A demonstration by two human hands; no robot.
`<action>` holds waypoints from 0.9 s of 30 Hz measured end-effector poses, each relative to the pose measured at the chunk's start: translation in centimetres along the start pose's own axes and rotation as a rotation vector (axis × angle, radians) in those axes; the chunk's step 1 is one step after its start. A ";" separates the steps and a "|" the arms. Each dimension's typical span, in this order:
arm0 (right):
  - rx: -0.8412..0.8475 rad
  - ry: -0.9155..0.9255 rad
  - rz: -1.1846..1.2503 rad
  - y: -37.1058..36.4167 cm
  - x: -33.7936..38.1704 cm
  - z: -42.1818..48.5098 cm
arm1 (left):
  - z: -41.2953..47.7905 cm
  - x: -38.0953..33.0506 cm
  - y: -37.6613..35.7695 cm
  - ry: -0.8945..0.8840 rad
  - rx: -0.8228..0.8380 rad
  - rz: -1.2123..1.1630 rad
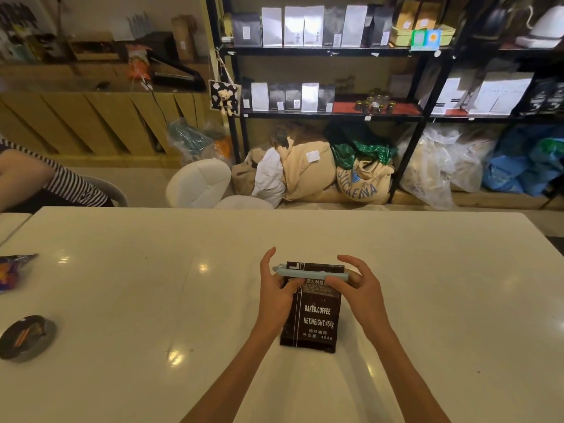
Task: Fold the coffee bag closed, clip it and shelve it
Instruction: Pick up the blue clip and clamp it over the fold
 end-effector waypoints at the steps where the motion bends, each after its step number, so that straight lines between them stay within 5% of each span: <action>1: -0.002 -0.011 0.010 -0.3 -0.1 0.0 | 0.0 0.0 0.0 0.001 -0.006 -0.003; 15: -0.020 -0.091 0.127 -0.9 -2.3 1.1 | 0.5 0.5 0.9 0.152 0.095 -0.030; 21: -0.006 -0.110 0.114 -1.6 -2.6 2.0 | 0.0 0.8 1.5 0.130 -0.135 -0.121; 27: -0.006 -0.120 0.128 -1.5 -3.0 2.3 | 0.4 0.8 1.4 0.134 -0.192 -0.109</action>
Point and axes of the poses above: each hand's wrist, its own z-axis towards the middle knuckle, its own y-axis out of the back of the hand, x = y × z, the point moved 6 cm from there along z, towards the middle knuckle, and after that the axes turned 13 degrees about -y, right-handed, at the moved point
